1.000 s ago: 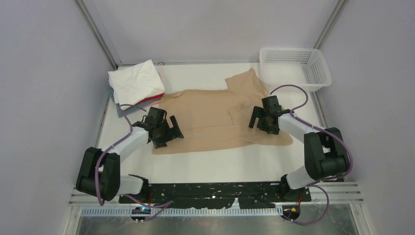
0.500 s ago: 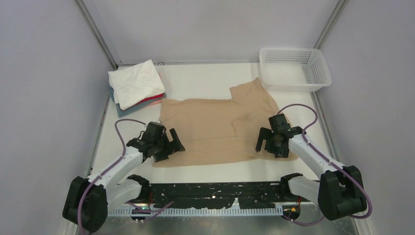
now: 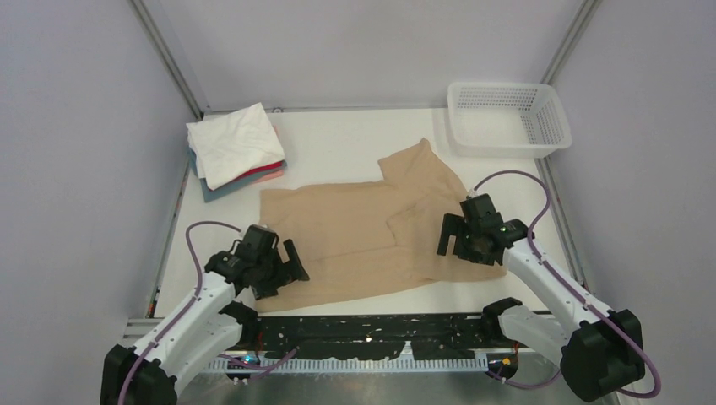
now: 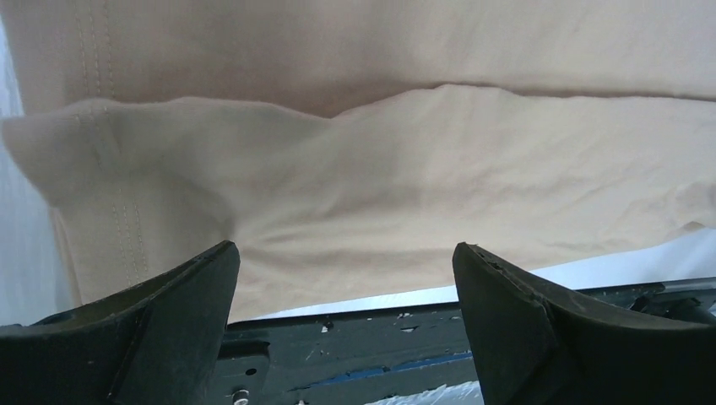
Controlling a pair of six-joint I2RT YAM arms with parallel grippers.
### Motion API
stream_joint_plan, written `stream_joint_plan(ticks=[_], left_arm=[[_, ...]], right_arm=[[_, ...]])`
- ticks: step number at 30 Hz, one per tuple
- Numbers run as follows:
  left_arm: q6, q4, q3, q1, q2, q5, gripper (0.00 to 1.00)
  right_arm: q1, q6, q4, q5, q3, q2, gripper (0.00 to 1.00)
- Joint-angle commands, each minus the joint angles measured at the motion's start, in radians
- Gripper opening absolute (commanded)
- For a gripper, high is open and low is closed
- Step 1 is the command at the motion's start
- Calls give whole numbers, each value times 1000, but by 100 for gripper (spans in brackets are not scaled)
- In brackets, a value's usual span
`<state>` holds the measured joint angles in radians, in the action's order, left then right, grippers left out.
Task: Fold and stack the t-shirts
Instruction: Fold the flattened tshirt in 1/3 of the way, then grab the side of the flattened tshirt furthest away from the robot with both arms
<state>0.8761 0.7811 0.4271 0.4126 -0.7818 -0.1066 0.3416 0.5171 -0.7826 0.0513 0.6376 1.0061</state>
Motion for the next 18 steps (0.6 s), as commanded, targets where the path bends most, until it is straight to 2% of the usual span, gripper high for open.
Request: stream_joint_plan(ticks=[1, 2, 4, 6, 9, 11, 18], left_arm=[[-58, -36, 124, 3, -3, 62, 100], [-62, -70, 144, 3, -20, 73, 100], [-74, -130, 185, 1, -69, 94, 100], [-93, -145, 240, -1, -130, 125, 100], [-115, -146, 327, -12, -219, 160, 100], [-114, -143, 357, -21, -249, 195, 100], [-134, -178, 414, -117, -314, 242, 100]], right_arm=[[21, -38, 298, -4, 30, -51, 95], [22, -42, 421, -27, 16, -33, 95], [25, -33, 564, -35, -13, 35, 95], [25, -31, 622, -36, 4, 143, 95], [26, -23, 623, -37, 57, 311, 95], [26, -5, 616, -36, 52, 360, 95], [25, 54, 506, 9, -50, 311, 95]])
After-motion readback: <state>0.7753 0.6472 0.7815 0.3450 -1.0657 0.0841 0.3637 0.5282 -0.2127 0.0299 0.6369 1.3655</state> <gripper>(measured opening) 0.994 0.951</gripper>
